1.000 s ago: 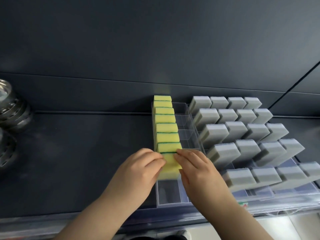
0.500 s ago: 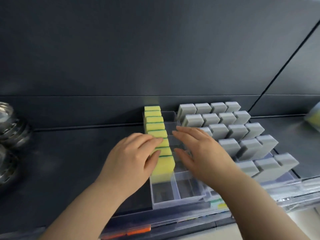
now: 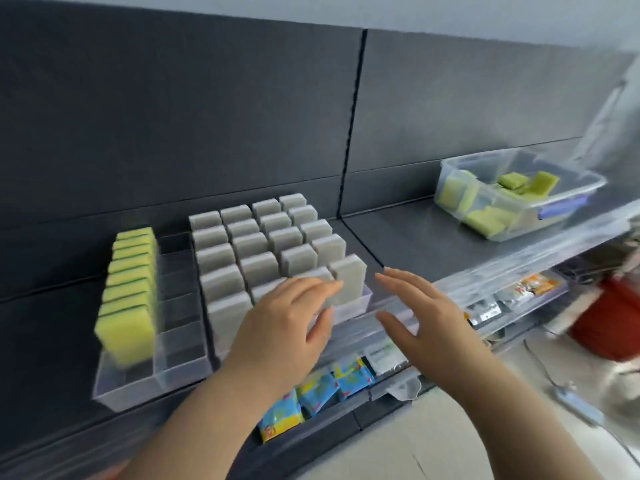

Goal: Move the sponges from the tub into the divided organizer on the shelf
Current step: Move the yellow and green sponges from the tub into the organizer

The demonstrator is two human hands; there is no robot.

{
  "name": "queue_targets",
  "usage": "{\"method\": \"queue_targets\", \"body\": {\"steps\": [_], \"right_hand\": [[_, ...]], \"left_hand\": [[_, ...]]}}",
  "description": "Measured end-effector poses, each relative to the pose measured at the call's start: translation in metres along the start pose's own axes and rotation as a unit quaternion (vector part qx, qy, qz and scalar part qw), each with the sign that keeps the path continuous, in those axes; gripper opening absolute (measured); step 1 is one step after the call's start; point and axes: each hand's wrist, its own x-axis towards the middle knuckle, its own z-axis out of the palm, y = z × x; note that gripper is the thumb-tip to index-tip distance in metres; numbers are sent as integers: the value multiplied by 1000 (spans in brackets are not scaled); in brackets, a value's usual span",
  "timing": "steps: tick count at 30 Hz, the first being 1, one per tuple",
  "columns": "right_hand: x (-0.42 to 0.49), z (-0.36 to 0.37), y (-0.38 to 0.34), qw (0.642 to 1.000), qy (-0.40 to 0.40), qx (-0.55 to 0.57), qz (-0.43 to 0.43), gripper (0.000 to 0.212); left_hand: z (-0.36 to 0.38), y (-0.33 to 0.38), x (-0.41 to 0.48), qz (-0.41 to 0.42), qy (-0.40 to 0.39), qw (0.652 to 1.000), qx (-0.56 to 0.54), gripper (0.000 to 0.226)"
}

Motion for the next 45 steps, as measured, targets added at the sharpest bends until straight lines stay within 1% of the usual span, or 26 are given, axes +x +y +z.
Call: {"method": "queue_targets", "body": {"steps": [3, 5, 7, 10, 13, 16, 18, 23, 25, 29, 33, 36, 39, 41, 45], "right_hand": [[-44, -23, 51, 998, 7, -23, 53, 49], [-75, -34, 83, 994, 6, -25, 102, 49], [-107, -43, 113, 986, -13, -37, 161, 49], [-147, -55, 149, 974, -13, -49, 220, 50], [-166, -69, 176, 965, 7, -49, 257, 52], [-169, -82, 203, 961, 29, -47, 272, 52], [-163, -89, 225, 958, 37, -47, 281, 52], [-128, -104, 294, 953, 26, -47, 299, 52], [-104, -114, 322, 952, 21, -54, 300, 52], [-47, -153, 373, 951, 34, -70, 299, 53], [2, -190, 413, 947, 98, -77, 297, 53], [28, -196, 432, 949, 143, -50, 278, 50], [56, -198, 449, 957, 152, -9, 248, 48], [80, -204, 463, 962, 162, 3, 218, 46], [140, -219, 495, 972, 163, 48, 160, 39]], "left_hand": [[57, 41, 12, 3, -39, 999, -32, 34], [96, 64, 16, -6, -89, 995, -50, 36], [134, 84, 17, -11, -144, 987, -67, 40], [179, 112, 20, 14, -200, 978, -61, 42], [210, 138, 32, 42, -222, 972, -65, 42], [238, 156, 54, 72, -228, 968, -73, 43], [257, 164, 73, 77, -233, 965, -90, 43], [313, 163, 130, 96, -236, 959, -120, 42], [331, 162, 164, 103, -223, 960, -132, 40], [352, 167, 248, 132, -152, 965, -169, 37], [362, 171, 323, 157, -85, 967, -180, 36], [368, 165, 352, 150, -79, 968, -187, 35], [372, 155, 370, 144, -75, 966, -203, 32], [375, 149, 385, 143, -62, 969, -192, 37], [386, 137, 412, 94, -49, 983, -150, 43]]}}
